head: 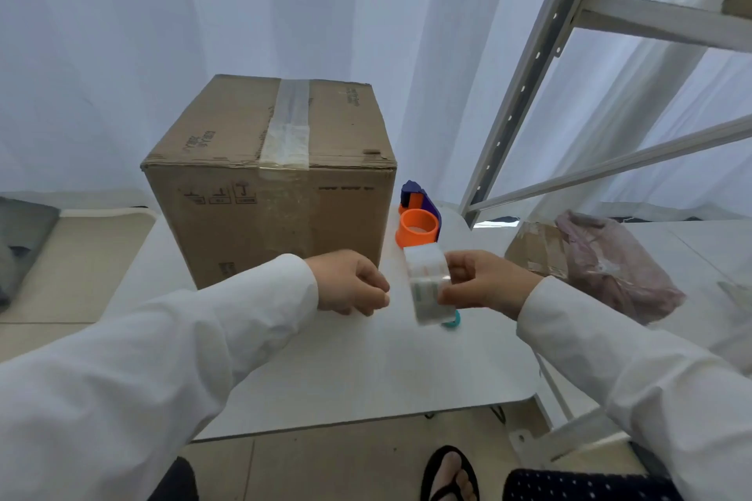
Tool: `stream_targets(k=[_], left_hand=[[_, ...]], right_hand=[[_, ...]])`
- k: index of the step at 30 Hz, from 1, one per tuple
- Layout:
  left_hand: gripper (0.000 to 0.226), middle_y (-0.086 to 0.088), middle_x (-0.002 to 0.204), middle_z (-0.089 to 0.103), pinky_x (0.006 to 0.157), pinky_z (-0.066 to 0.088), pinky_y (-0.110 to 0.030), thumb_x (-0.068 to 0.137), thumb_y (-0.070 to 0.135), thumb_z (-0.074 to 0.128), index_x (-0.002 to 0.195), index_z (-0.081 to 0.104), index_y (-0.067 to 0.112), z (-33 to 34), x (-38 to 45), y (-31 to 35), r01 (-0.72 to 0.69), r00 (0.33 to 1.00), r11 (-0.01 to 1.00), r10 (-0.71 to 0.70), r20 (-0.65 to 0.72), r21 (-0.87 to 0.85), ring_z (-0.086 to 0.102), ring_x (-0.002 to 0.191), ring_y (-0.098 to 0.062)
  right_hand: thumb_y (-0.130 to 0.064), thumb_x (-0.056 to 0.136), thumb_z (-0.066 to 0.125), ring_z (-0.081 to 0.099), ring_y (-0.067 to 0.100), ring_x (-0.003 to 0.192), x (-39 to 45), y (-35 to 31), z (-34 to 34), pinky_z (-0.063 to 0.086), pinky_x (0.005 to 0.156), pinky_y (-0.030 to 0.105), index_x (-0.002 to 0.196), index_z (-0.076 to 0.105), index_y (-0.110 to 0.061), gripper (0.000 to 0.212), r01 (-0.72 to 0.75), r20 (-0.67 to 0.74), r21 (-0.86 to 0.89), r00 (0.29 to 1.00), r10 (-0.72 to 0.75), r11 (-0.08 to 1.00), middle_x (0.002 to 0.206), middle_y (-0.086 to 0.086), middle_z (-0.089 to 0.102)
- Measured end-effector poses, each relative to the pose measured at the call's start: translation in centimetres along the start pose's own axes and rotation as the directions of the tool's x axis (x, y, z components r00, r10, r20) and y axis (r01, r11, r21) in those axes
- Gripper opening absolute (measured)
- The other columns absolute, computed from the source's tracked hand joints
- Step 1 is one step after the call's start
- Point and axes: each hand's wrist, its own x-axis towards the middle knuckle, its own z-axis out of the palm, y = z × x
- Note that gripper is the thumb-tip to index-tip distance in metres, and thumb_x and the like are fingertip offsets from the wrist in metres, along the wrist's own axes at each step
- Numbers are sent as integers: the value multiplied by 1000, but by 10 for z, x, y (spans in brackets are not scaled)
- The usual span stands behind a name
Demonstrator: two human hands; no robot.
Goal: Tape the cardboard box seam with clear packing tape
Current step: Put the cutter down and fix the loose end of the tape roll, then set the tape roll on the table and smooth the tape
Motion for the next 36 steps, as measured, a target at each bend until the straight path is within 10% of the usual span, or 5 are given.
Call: stream_targets(k=[4,15,20,30,36], left_hand=[[32,-5,99,66,84,46,-25,89,23,55,118,62,10,-2,5,-5,22,997,992,-13,-72,121,62,89,-14],[30,-1,98,65,90,47,-27,91,23,51,116,63,11,-6,4,-12,24,996,976,-6,-85,218,62,90,-13],[28,2,97,65,70,44,-18,92,23,50,115,62,13,-10,-2,-20,25,997,974,-7,-80,223,62,90,-12],[30,-7,112,71,90,49,-29,91,27,49,113,63,14,-10,-2,-18,36,997,964,-17,-73,262,65,105,-21],[31,-9,113,71,94,49,-33,90,27,50,114,63,12,-7,3,-17,46,998,963,-32,-59,264,65,107,-22]], right_hand=[[-11,83,65,55,16,93,14,13,1,46,87,25,113,55,-12,32,62,-124,-468,983,-135,882,109,5,61],[-12,88,58,53,26,117,61,13,36,40,102,32,124,53,-15,37,171,63,-847,973,-223,503,129,6,56],[-8,88,57,52,27,121,72,23,43,40,103,36,128,50,-15,41,184,79,-887,964,-254,423,133,6,54],[-34,74,75,52,20,115,69,26,23,43,96,32,127,47,-23,61,160,-39,-834,937,-346,529,130,0,54],[-54,77,64,56,20,104,60,60,-1,50,88,32,127,44,-20,64,-227,-189,-770,974,127,596,126,4,55]])
